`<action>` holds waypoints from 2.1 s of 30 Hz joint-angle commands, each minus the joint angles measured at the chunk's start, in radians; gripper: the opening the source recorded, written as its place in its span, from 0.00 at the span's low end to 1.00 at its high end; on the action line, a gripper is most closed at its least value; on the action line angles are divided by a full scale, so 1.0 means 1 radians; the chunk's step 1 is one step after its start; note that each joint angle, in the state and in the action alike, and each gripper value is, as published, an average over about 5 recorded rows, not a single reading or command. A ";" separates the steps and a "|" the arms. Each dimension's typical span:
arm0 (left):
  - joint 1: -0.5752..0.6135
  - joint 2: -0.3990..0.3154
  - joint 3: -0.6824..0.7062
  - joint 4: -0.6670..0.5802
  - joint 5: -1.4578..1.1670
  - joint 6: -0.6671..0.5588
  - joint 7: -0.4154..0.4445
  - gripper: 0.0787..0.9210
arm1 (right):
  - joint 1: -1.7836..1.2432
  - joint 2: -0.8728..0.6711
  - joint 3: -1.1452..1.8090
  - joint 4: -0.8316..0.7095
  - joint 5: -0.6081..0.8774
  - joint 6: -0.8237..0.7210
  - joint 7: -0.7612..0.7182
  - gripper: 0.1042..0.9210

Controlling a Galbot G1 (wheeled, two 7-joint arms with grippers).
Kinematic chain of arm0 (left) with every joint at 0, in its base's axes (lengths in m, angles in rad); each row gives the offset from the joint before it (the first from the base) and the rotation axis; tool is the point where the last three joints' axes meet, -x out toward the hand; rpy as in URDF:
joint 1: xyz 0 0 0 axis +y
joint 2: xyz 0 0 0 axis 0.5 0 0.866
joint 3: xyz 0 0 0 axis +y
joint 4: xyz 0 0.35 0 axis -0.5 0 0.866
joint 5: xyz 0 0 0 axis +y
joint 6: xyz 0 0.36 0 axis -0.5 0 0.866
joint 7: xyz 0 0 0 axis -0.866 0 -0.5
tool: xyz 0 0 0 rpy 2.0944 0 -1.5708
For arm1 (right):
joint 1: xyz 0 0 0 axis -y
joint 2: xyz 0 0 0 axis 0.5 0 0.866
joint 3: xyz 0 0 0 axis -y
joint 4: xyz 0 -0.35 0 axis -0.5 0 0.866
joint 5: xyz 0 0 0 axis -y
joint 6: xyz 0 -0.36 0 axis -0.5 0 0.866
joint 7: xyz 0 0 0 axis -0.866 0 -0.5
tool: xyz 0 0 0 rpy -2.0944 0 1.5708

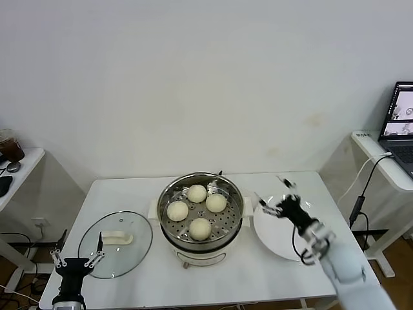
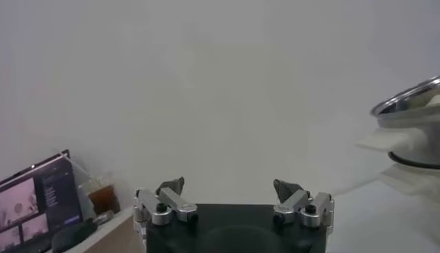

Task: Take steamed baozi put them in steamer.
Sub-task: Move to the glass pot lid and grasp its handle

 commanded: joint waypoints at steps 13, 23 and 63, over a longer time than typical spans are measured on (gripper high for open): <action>-0.067 0.148 -0.010 0.282 1.198 0.006 -0.149 0.88 | -0.330 0.318 0.379 0.011 0.050 0.080 0.050 0.88; -0.209 0.184 0.046 0.433 1.319 -0.034 -0.176 0.88 | -0.337 0.332 0.347 0.015 0.022 0.071 0.040 0.88; -0.492 0.208 0.141 0.681 1.301 -0.036 -0.167 0.61 | -0.356 0.340 0.315 0.010 -0.021 0.071 0.029 0.88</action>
